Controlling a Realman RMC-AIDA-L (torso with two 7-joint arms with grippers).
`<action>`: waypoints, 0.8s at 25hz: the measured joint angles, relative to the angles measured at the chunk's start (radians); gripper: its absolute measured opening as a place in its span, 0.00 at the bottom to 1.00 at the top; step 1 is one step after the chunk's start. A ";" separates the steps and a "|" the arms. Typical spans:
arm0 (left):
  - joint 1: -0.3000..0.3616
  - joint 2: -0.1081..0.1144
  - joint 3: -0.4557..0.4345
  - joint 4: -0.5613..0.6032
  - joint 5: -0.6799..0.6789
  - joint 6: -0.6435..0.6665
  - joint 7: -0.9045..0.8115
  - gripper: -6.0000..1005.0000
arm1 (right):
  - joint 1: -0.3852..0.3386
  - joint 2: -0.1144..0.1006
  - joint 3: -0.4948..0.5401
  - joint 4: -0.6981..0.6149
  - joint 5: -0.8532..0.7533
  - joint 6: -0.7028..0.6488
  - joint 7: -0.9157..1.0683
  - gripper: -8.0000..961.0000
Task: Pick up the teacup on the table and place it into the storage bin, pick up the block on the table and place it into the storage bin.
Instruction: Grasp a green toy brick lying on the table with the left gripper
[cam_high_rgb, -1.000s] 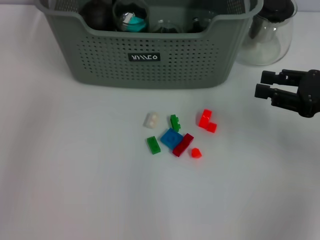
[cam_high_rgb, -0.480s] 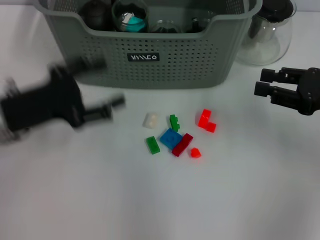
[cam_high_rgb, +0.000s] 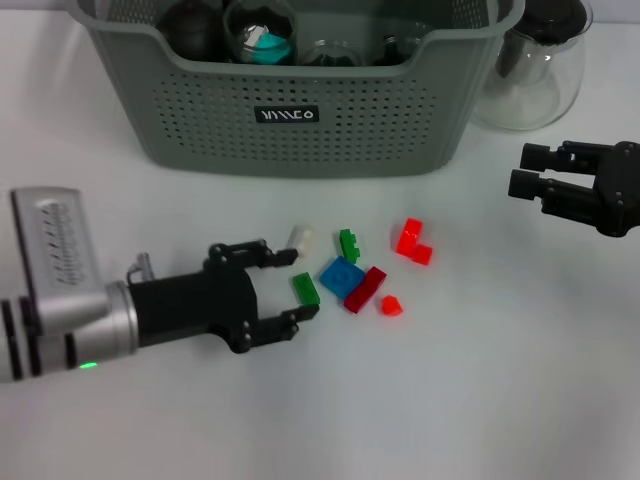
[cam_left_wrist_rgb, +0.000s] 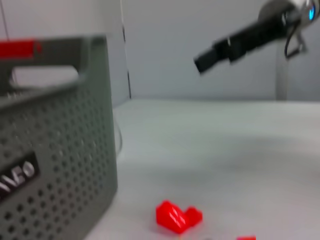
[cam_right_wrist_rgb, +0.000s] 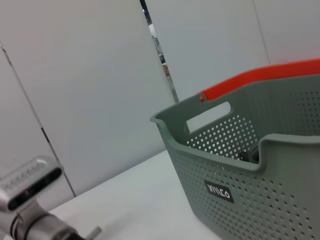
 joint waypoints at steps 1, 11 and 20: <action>-0.004 -0.001 0.002 -0.014 0.000 -0.015 0.012 0.75 | -0.001 0.000 0.000 0.000 0.000 0.000 0.000 0.51; -0.048 -0.005 -0.004 -0.109 -0.006 -0.139 0.064 0.61 | -0.010 0.000 0.001 0.012 0.000 0.001 0.000 0.51; -0.049 -0.005 -0.006 -0.118 -0.025 -0.124 0.088 0.56 | -0.010 -0.002 0.000 0.013 0.000 -0.001 0.000 0.51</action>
